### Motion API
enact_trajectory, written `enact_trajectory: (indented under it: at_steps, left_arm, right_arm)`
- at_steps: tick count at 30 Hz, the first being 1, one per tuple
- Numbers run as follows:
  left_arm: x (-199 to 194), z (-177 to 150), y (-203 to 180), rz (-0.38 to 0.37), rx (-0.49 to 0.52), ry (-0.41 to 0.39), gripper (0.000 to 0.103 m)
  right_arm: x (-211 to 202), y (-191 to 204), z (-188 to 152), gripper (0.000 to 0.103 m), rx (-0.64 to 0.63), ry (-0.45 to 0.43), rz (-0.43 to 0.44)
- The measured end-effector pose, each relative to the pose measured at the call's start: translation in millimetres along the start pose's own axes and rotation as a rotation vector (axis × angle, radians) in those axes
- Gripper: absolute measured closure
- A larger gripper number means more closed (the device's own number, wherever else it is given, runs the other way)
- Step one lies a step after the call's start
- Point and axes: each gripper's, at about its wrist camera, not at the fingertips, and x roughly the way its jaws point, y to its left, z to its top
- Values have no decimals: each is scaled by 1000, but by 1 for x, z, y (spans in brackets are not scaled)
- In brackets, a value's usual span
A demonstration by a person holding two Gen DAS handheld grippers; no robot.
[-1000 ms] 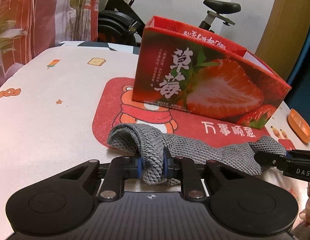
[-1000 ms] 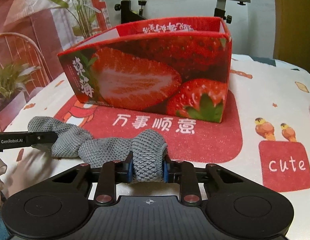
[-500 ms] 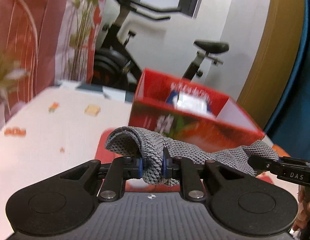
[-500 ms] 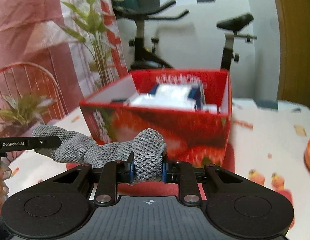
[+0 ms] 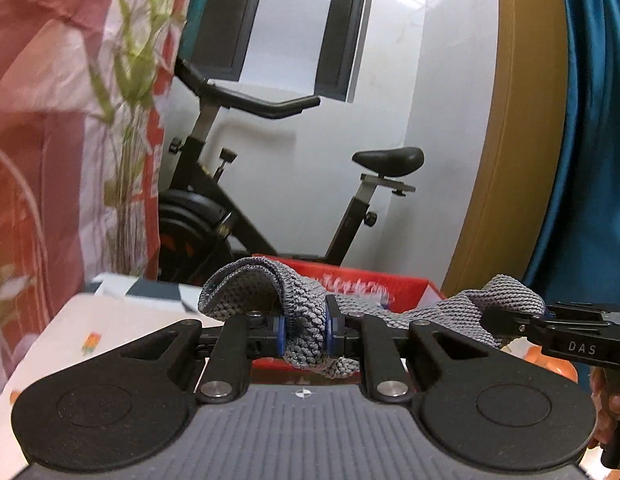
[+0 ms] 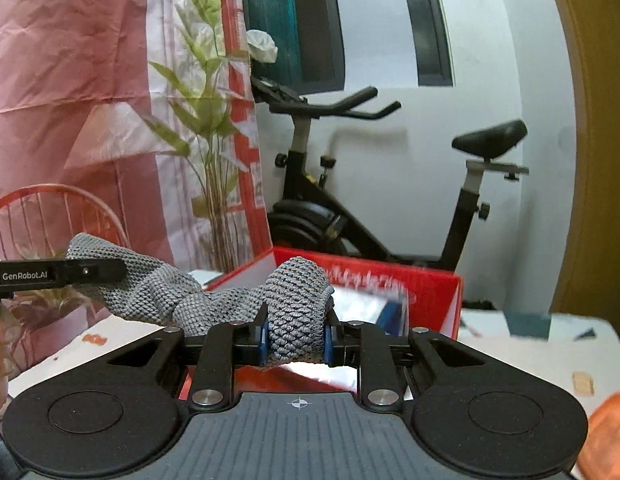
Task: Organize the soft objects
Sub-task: 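Lift the grey towel with both grippers and carry it over the box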
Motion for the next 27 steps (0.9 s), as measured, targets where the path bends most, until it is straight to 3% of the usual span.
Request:
enact_trajectory:
  at_steps: [13, 21, 27]
  left_arm:
    - [81, 32, -8, -9, 67, 51, 85]
    - [152, 20, -2, -45, 87, 223, 85]
    - [187, 11, 8, -44, 100, 300, 85]
  right_arm:
    - [54, -38, 41, 82, -39, 28, -81]
    - [120, -57, 40, 82, -65, 127, -119]
    - [166, -59, 29, 82, -107, 212, -140]
